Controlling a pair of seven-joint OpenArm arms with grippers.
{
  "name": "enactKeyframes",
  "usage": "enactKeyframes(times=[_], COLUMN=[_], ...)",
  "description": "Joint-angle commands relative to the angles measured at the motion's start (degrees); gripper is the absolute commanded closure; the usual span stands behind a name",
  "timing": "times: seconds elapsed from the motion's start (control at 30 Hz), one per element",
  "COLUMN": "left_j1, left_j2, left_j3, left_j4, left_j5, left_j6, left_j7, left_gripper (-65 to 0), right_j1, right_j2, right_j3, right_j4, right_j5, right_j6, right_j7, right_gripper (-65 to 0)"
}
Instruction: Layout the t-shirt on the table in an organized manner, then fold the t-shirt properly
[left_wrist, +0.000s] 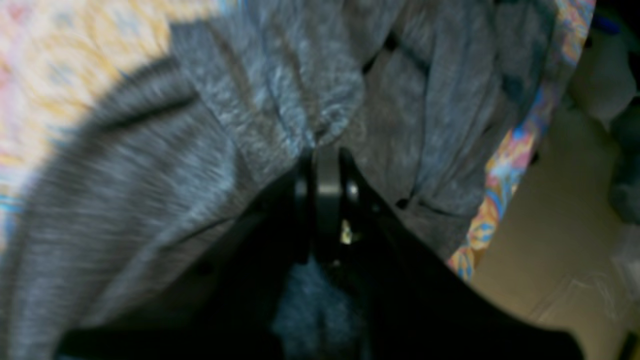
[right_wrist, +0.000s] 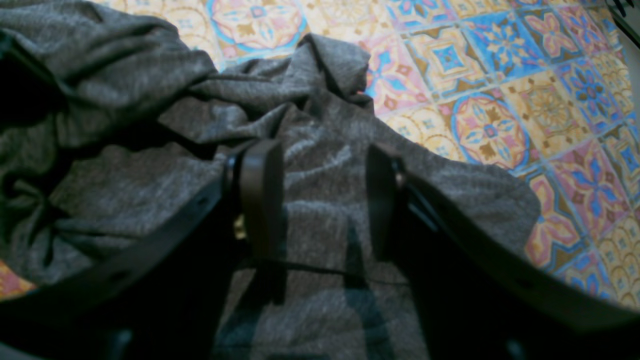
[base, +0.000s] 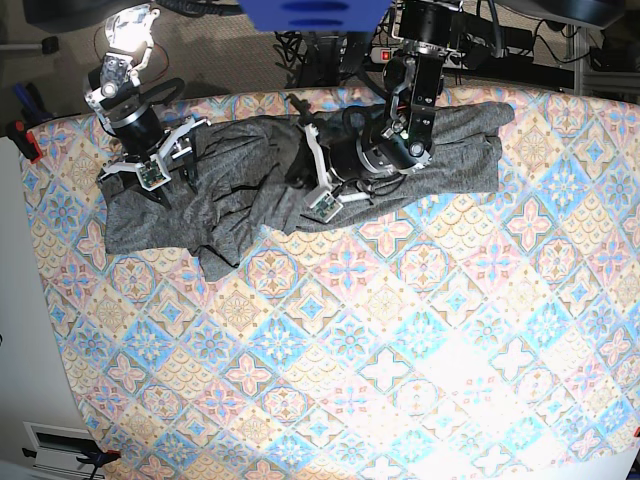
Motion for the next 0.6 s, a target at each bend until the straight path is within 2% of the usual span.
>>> enactKeyframes(times=[0.0, 0.23, 0.57], left_j1=[0.1, 2.9, 10.2], left_j2=[0.6, 0.3, 0.3], left_j3=[-0.2, -0.7, -11.2], left_j4=[2.9, 13.2, 21.3], left_j5=[-1.6, -1.0, -1.6], left_j6=[-0.3, -0.3, -0.3], left_j7=[-1.6, -1.6, -1.7], left_gripper=[0.0, 0.0, 0.0], right_j1=[0.3, 0.4, 0.4], right_j2=[0.5, 0.3, 0.3], right_j3=[0.4, 0.4, 0.4], right_j4=[1.1, -0.4, -10.2], right_j5=[1.2, 1.2, 1.2], right_j6=[-0.3, -0.3, -0.3], right_j7=[1.7, 1.3, 1.3], right_gripper=[-25.8, -25.8, -25.8])
